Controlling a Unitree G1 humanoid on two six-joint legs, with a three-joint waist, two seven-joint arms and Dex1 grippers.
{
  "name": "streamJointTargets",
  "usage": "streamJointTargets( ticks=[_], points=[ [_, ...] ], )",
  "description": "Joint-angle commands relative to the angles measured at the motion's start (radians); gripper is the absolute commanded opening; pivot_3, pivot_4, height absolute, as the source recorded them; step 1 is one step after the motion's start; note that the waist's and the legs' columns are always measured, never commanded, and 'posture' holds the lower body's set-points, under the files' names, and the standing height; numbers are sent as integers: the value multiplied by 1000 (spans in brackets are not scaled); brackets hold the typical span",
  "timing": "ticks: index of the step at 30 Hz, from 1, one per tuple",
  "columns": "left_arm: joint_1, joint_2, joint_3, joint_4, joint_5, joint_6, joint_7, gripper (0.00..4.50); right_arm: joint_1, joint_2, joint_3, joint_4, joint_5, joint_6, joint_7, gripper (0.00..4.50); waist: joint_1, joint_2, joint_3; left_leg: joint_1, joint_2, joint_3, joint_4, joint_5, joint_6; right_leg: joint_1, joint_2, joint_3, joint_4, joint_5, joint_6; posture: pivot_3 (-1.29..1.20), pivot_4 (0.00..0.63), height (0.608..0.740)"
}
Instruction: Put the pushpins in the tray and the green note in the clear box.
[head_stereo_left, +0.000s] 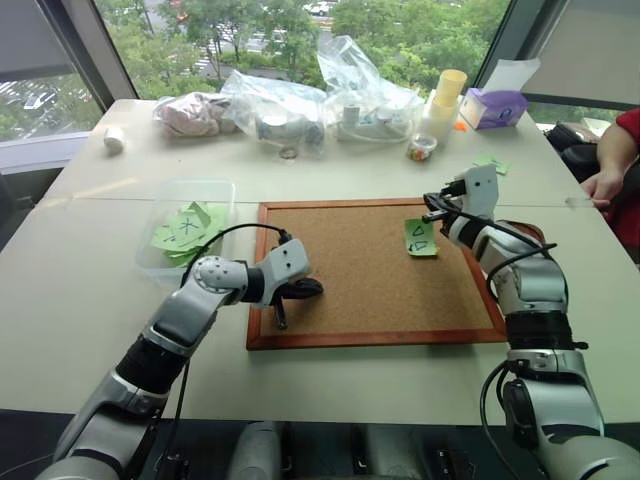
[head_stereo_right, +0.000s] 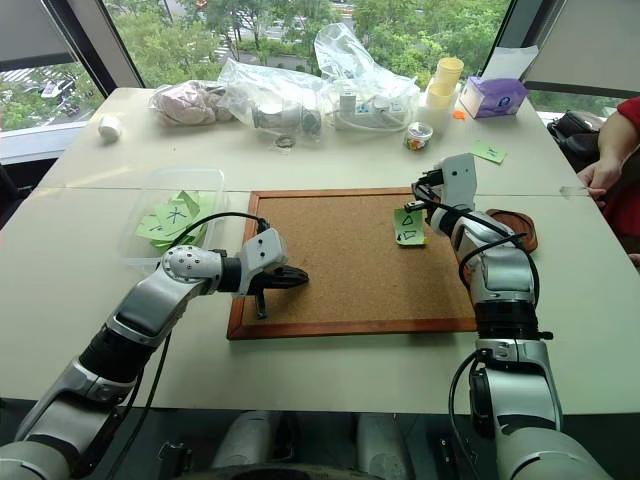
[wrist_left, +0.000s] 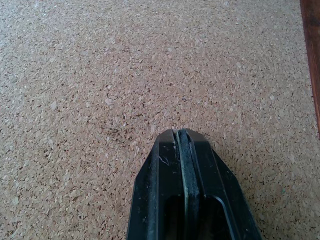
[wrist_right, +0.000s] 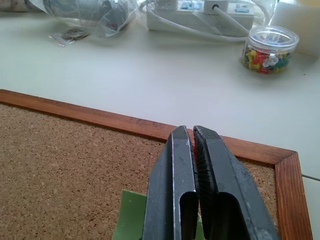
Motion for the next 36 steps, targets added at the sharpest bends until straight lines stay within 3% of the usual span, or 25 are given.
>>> streamJointTargets(
  ticks=[1, 12, 27, 30, 36],
  points=[
    [4, 1, -34, -18, 2, 0, -32, 0, 22, -32, -113, -110, 14, 14, -85, 74, 1, 0, 0, 0, 0, 0, 0, 0, 0, 0, 0, 0, 0, 0, 0, 0, 150, 735],
    [-56, -2, -13, 43, 19, -52, -42, 0, 154, -113, -210, -214, -72, 154, -264, 74, -1, 0, 0, 0, 0, 1, 0, 0, 0, 0, -1, 1, 0, 0, 0, 0, 150, 735],
    [-64, 99, 8, 40, 25, -72, -136, 0, 45, -120, -265, 46, -53, 220, -332, 74, -9, 1, 0, 1, 1, 1, 0, 0, 0, -1, 1, 1, 0, 0, 0, 0, 150, 735],
    [-62, 110, 12, 37, 25, -71, -136, 0, 34, -123, -266, 68, -51, 212, -327, 964, -8, 1, 0, 0, 1, 2, 0, 0, 0, -1, 1, 1, 0, 0, 0, 0, 150, 735],
    [-63, 131, 18, 31, 23, -66, -143, 0, 17, -119, -274, 92, -39, 216, -321, 3906, -9, 1, 0, 0, 1, 2, 0, 0, 0, -1, 1, 1, 0, 0, 0, 0, 150, 735]
  ],
)
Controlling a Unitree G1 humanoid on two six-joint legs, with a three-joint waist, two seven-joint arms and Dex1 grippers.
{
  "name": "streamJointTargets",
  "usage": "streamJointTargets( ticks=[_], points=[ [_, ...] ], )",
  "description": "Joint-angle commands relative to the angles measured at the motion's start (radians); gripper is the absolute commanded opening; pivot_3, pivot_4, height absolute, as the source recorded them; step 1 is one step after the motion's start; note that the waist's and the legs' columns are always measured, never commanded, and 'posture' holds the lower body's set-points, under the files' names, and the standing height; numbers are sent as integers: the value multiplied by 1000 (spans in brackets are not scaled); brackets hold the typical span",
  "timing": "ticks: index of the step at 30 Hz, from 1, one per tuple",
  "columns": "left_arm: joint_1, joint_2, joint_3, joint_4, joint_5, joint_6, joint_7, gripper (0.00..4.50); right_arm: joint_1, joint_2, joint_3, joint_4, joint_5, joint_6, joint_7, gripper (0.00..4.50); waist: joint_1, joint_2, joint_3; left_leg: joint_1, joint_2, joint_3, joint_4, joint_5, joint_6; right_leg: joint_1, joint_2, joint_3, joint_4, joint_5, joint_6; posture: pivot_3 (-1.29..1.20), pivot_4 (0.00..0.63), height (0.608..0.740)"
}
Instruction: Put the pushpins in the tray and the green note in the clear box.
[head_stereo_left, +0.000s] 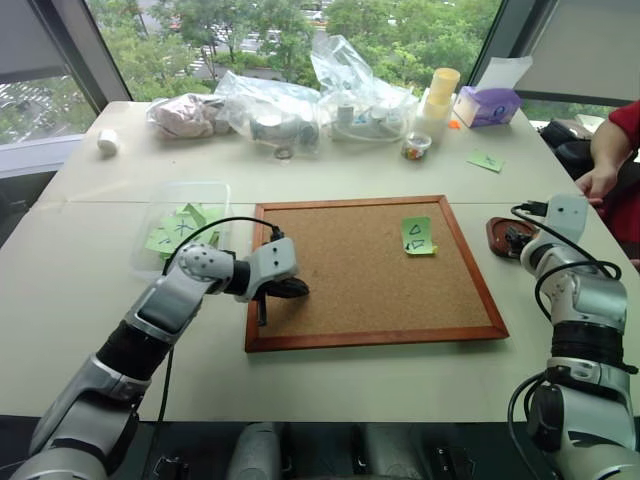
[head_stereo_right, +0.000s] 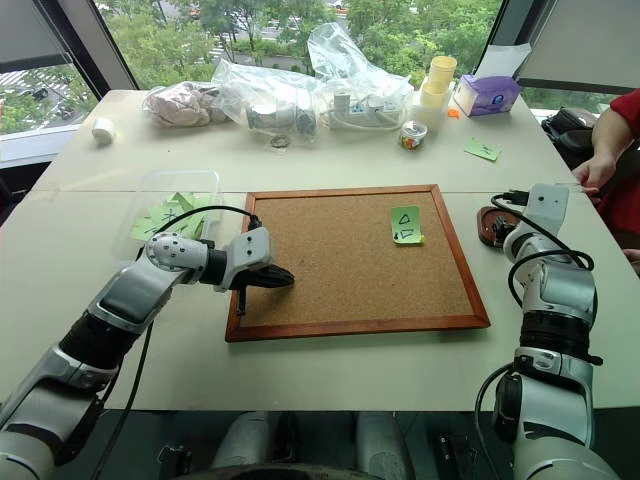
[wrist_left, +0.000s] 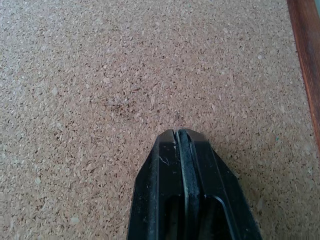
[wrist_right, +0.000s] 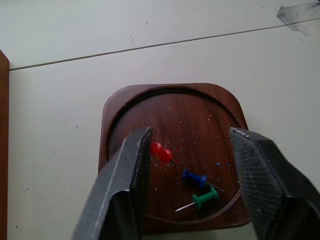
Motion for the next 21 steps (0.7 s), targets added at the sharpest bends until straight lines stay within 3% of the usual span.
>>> streamJointTargets(
  ticks=[1, 10, 21],
  points=[
    [-4, 27, 28, -15, 4, 2, -6, 0, -31, -21, -30, -3, 19, -7, 1, 4388, 0, 0, 0, 0, 0, 0, 0, 0, 0, 0, 0, 0, 0, 0, 0, 0, 150, 735],
    [-14, 71, 31, 32, 19, -34, -29, 0, -60, 9, -112, -15, 121, 40, -13, 4452, -1, 0, 0, 0, 1, 1, 0, 0, 0, 0, 0, 0, 0, 0, 0, 0, 150, 735],
    [-27, 58, 26, 54, 21, -58, -25, 0, -48, 8, -165, -75, 225, 61, 2, 4452, 0, 0, 0, 0, 1, 1, 0, 0, 0, 0, 0, 0, 0, 0, 0, 0, 150, 735]
  ],
)
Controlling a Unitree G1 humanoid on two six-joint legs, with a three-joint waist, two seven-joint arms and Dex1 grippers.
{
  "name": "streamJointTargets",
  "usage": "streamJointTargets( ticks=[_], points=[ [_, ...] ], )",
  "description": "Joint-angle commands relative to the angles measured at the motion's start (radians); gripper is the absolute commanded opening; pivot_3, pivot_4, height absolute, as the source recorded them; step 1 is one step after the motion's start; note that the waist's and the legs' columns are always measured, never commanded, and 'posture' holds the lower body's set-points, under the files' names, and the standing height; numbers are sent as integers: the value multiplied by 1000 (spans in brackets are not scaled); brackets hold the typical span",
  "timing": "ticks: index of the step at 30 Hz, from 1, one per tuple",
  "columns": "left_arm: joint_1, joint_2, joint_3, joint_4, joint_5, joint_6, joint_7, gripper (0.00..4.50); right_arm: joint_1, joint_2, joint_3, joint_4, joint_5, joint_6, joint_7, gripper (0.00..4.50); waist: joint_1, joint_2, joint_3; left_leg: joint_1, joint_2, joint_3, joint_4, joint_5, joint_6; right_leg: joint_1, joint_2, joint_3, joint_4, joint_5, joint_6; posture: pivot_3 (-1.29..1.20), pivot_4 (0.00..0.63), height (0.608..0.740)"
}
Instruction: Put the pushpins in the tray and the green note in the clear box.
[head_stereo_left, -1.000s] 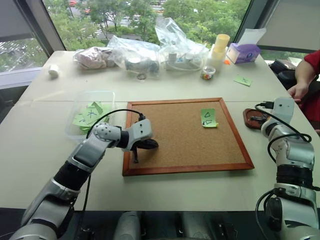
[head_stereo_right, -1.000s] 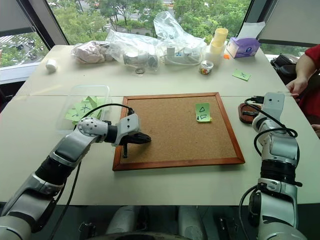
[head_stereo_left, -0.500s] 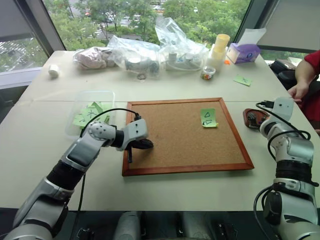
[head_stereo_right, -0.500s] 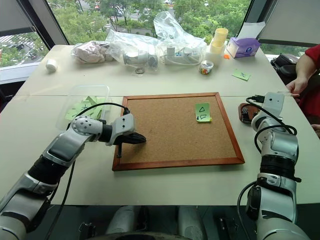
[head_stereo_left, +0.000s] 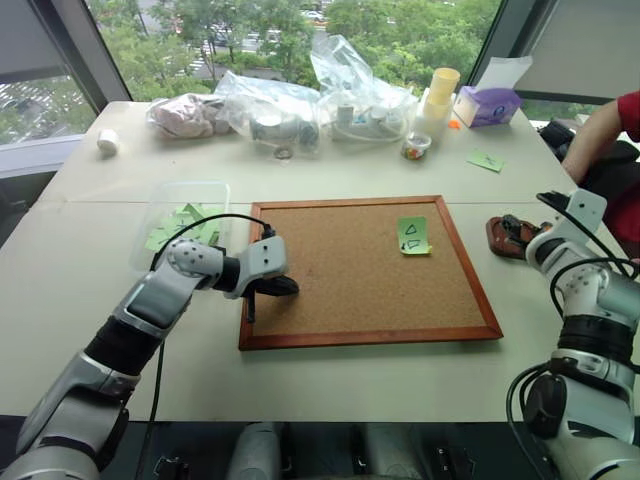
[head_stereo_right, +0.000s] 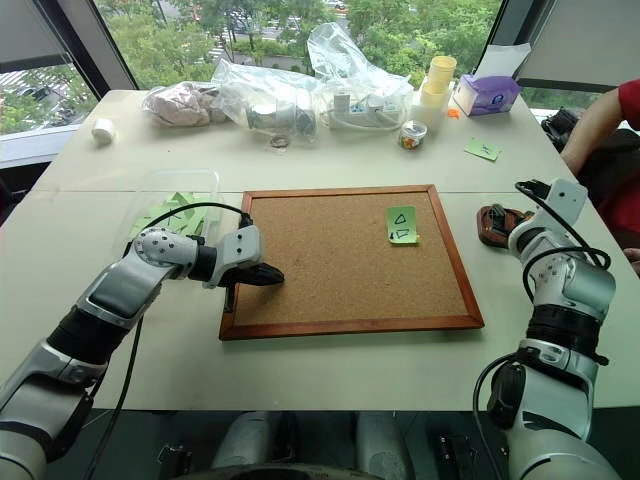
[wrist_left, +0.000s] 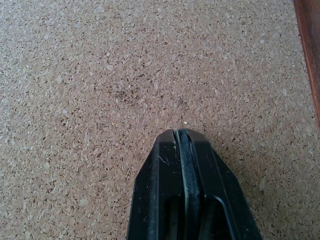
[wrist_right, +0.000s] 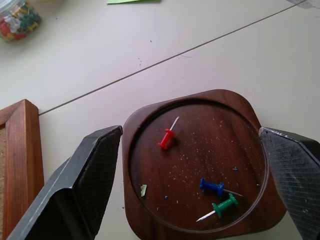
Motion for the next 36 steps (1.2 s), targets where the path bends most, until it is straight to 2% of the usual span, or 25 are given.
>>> streamJointTargets(
  ticks=[1, 2, 5, 8, 16, 24, 28, 30, 33, 34, 35, 36],
  points=[
    [-10, 6, 22, 7, 19, -4, 10, 0, 24, -20, 2, -103, 20, -12, 36, 4452, 1, 0, 0, 0, 0, 0, 0, 0, 0, 0, 0, 0, 0, 0, 0, 0, 150, 735],
    [-8, 4, 21, 5, 18, -3, 11, 0, 44, -29, 22, -125, 13, -20, 56, 4452, 1, 0, 0, 0, 0, 0, 0, 0, 0, 0, 0, 0, 0, 0, 0, 0, 150, 735],
    [0, 5, 19, 0, 17, -5, 7, 0, 164, -71, 199, -327, 20, -46, 266, 4452, 3, 0, 0, 0, 0, 0, 0, 0, 0, 0, 0, 0, 0, 0, 0, 0, 150, 735],
    [1, 7, 17, 3, 18, -10, 4, 0, 224, -64, 271, -447, 46, -34, 340, 4452, 0, 1, 0, 0, 0, -1, 0, 0, 0, 0, 1, 1, 0, 0, 0, 0, 150, 735],
    [-2, 0, 14, 6, 24, -11, 2, 0, 282, -38, 383, -468, -13, -100, 372, 4452, 6, 1, 0, 0, 0, -1, 0, 0, 0, 0, 1, 1, 1, 0, 0, 0, 150, 735],
    [12, 1, 16, -17, 19, 4, 2, 0, 303, -18, 384, -436, -32, -131, 375, 4452, 7, 1, 0, 0, 0, -1, 0, 0, 0, 0, 1, 1, 1, 0, 0, 0, 150, 735],
    [12, 1, 17, -19, 17, 6, 1, 0, 313, -8, 387, -422, -34, -136, 380, 3379, 7, 1, 0, 0, 0, -1, 0, 0, 0, 0, 1, 1, 1, 0, 0, 0, 150, 735],
    [8, -1, 16, -18, 18, 9, 2, 0, 315, 1, 387, -409, -37, -140, 377, 2302, 6, 1, 0, 0, 0, -1, 0, 0, 0, 0, 1, 1, 1, 0, 0, 0, 150, 735],
    [8, -2, 16, -21, 18, 11, 2, 0, 316, 9, 383, -406, -35, -140, 378, 1002, 6, 1, 0, 0, -1, -1, 0, 0, 0, 0, 1, 1, 1, 0, 0, 0, 150, 735],
    [8, -2, 16, -22, 18, 12, 2, 0, 317, 11, 381, -407, -34, -141, 377, 367, 6, 1, 0, 0, -1, -1, 0, 0, 0, 0, 1, 1, 1, 0, 0, 0, 150, 735],
    [8, -2, 16, -22, 18, 12, 1, 0, 317, 13, 378, -408, -34, -142, 377, 22, 7, 1, 0, 0, -1, -1, 0, 0, 0, 0, 1, 1, 1, 0, 0, 0, 150, 735],
    [8, -2, 16, -23, 18, 13, 1, 0, 318, 18, 372, -410, -29, -140, 377, 22, 7, 1, 0, 0, -1, -1, 0, 0, 0, 0, 1, 1, 1, 0, 0, 0, 150, 735]
  ],
)
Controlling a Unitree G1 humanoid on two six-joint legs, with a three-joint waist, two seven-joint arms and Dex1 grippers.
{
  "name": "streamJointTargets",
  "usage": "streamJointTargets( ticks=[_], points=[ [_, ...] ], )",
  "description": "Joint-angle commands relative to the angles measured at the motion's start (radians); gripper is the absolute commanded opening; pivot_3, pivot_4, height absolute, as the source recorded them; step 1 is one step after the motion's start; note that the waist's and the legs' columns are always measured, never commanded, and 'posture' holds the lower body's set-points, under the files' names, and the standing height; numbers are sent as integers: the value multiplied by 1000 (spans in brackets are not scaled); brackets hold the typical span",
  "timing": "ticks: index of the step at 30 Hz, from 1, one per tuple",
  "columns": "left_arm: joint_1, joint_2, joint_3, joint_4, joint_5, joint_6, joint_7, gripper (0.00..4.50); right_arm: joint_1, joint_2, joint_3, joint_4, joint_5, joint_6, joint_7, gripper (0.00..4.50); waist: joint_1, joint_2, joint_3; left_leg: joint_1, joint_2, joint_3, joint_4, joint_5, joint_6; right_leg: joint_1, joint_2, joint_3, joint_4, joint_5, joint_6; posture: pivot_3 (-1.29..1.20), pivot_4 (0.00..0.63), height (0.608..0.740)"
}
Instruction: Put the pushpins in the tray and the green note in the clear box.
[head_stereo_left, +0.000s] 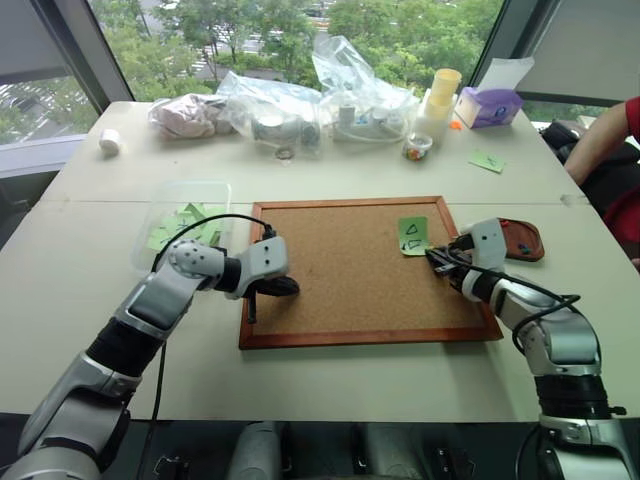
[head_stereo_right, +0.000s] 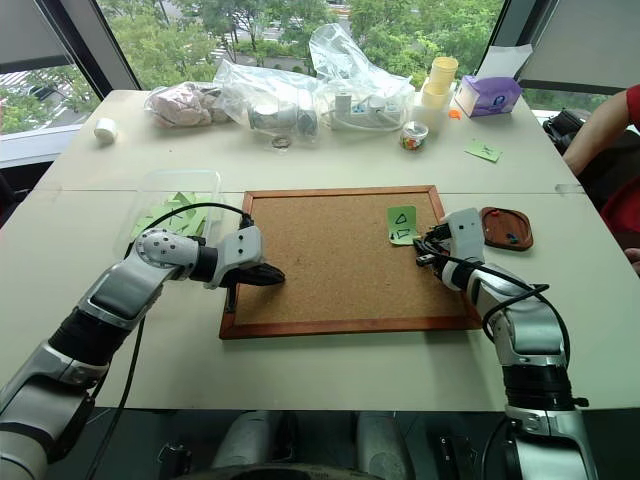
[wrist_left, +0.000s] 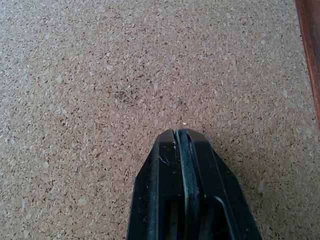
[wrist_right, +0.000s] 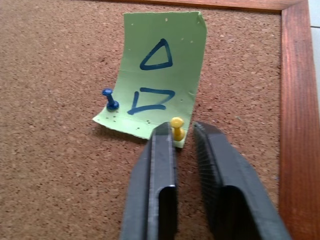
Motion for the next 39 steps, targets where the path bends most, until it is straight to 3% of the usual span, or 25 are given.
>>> streamJointTargets(
  ticks=[1, 19, 23, 27, 37, 39],
  points=[
    [2, 8, 13, -13, 7, 5, -2, 0, 0, 4, -32, -22, 10, -15, -3, 22, 0, 0, 0, 0, 0, 0, 0, 0, 0, 0, 0, 0, 0, 0, 0, 0, 150, 735],
    [0, 8, 2, -25, 7, 19, -15, 0, 34, 55, -166, -162, 94, -69, -54, 22, 0, 0, 0, 0, 0, 0, 0, 0, 0, 0, 0, 0, 0, 0, 0, 0, 150, 735],
    [-6, 6, 1, -22, 8, 19, -18, 0, -20, 50, -233, -81, 59, -102, -145, 22, 0, 0, 0, 0, 0, 0, 0, 0, 0, 0, 0, 0, 0, 0, 0, 0, 150, 735],
    [-15, -4, -3, -15, 10, 18, -19, 0, -138, -21, -246, 170, -75, -125, -297, 22, -1, 0, 0, 0, -1, 1, 0, 0, 0, 0, 0, 0, 0, 0, 0, 0, 150, 735],
    [-12, -7, 4, -25, 12, 26, -14, 0, -244, -48, -241, 400, -116, -139, -336, 22, -3, 0, 0, 0, -1, 1, 0, 0, 0, 0, 0, 1, 0, 0, 0, 0, 150, 735],
    [-9, -8, 4, -31, 12, 31, -11, 0, -251, -49, -242, 422, -116, -139, -337, 600, -3, 0, 0, 0, -1, 1, 0, 0, 0, 0, 0, 1, 0, 0, 0, 0, 150, 735]
  ],
)
